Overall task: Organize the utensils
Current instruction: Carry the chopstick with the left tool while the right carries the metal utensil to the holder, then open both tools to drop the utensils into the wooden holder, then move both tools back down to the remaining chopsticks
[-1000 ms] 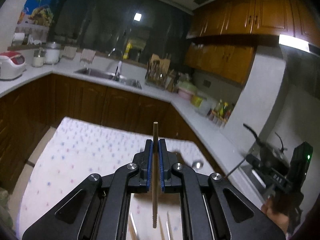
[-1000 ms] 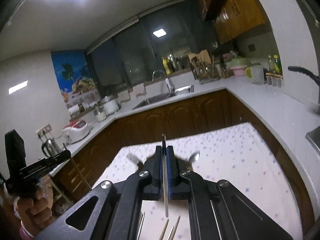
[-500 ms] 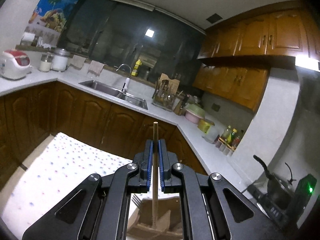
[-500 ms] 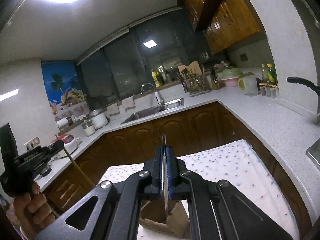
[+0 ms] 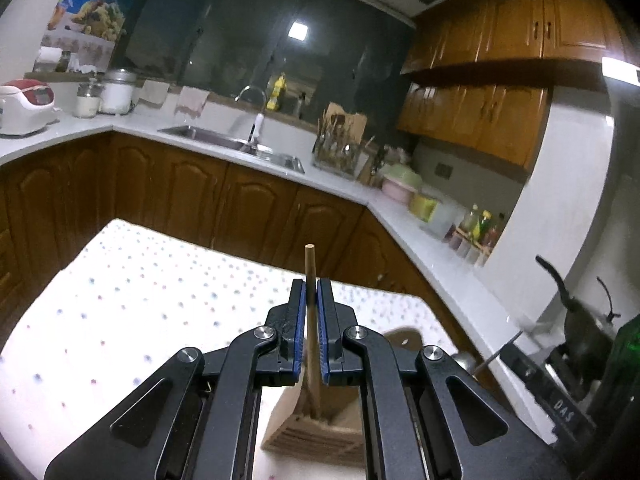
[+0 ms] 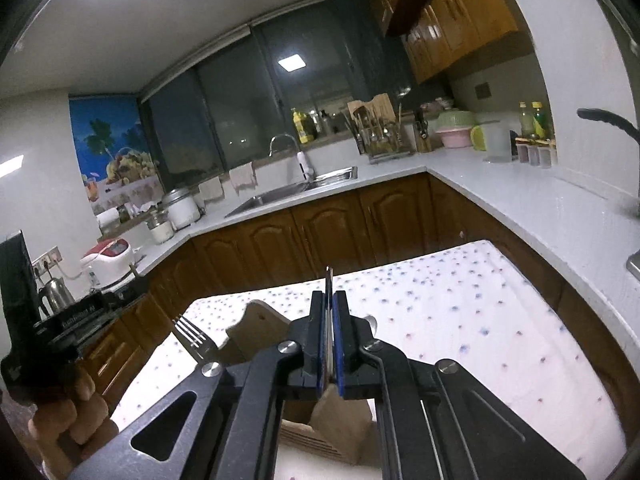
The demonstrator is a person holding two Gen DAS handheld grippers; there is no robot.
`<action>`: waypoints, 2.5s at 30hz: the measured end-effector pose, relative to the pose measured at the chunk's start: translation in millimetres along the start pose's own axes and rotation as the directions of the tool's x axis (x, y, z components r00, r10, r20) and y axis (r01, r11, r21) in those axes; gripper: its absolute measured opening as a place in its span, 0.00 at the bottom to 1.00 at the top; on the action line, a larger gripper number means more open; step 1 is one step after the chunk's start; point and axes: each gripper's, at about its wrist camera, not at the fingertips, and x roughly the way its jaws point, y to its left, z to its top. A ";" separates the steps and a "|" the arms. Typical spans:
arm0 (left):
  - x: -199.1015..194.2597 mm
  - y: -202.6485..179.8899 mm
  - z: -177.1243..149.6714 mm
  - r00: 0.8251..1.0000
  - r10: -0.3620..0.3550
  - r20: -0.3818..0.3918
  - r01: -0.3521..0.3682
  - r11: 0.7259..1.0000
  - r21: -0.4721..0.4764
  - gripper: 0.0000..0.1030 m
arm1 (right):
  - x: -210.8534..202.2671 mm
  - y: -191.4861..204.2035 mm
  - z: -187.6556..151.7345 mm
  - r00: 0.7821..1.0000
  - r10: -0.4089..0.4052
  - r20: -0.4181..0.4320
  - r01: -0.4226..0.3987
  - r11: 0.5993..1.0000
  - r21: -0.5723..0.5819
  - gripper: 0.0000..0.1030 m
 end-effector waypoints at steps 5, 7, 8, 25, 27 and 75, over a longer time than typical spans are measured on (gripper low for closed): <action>0.6 -0.7 -2.5 1.000 0.010 -0.013 -0.010 1.000 0.007 0.05 | 1.6 -3.4 1.0 0.999 -0.006 -0.032 0.007 1.000 0.009 0.03; 0.4 -0.8 -2.2 1.000 0.009 -0.019 -0.009 1.000 0.009 0.05 | 2.0 -3.9 2.8 0.999 -0.007 -0.037 0.007 1.000 0.012 0.03; 0.5 -1.5 -2.5 1.000 0.011 -0.019 -0.011 1.000 0.014 0.06 | 2.6 -4.7 3.3 0.999 -0.009 -0.039 0.009 1.000 0.012 0.03; -37.5 9.1 -4.8 0.999 -0.007 -0.035 0.006 1.000 -0.030 0.89 | -23.8 -16.4 7.2 0.999 0.042 -0.004 -0.041 0.995 0.094 0.74; -50.5 18.0 -11.3 0.999 -0.015 -0.028 0.013 0.998 -0.062 0.90 | -34.7 -17.2 5.6 0.998 0.055 0.012 -0.056 0.993 0.104 0.93; -125.7 49.0 -151.4 0.929 0.185 -0.319 -0.187 0.982 0.026 0.90 | -126.8 -14.0 -139.0 0.979 0.012 -0.202 -0.003 0.999 0.046 0.79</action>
